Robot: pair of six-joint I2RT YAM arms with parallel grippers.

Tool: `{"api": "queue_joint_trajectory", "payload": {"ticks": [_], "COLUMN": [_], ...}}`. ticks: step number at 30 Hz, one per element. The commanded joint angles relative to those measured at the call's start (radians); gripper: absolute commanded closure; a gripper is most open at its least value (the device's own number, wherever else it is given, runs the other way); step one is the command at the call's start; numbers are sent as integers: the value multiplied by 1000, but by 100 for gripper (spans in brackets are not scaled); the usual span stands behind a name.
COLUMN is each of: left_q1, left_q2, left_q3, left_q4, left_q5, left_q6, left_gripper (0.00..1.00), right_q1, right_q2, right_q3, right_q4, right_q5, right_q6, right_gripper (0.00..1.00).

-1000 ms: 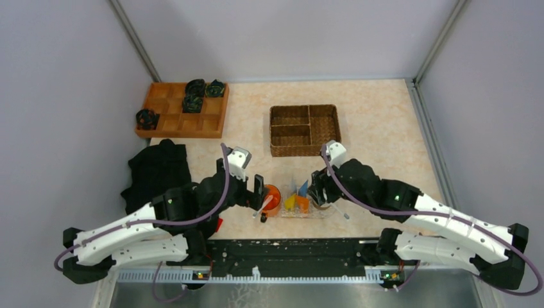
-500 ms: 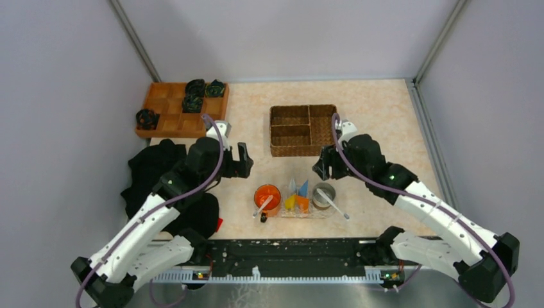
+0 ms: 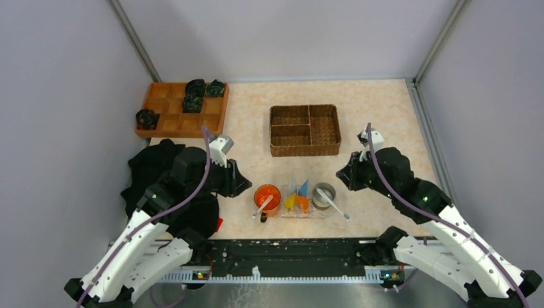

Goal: Prepare toiletry sets of a toothbrush and toothpaste on the tray

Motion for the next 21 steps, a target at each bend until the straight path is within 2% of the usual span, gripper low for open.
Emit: {"api": "queue_joint_trajectory", "payload": {"ticks": [1, 3, 6, 10, 15, 21], "left_q1": [4, 2, 3, 4, 5, 4], "left_q2": [-12, -13, -33, -150, -272, -397], "left_q3": [-56, -104, -169, -205, -208, -328], "left_q4": [-88, -61, -48, -81, -135, -173], "left_q5": [166, 291, 419, 368, 328, 395], "left_q6": [-132, -208, -290, -328, -393, -534], "left_gripper": [58, 50, 44, 43, 42, 43], "right_q1": [-5, -6, -5, -6, -4, -5], "right_q2": [1, -46, -122, -252, -443, -517], "right_q3": [37, -15, -125, -240, -278, -287], "right_q4": [-143, -134, -139, -222, -390, -529], "right_q5": [125, 87, 29, 39, 109, 127], "right_q6": [216, 333, 493, 647, 837, 970], "right_gripper": [99, 95, 100, 100, 100, 100]}}
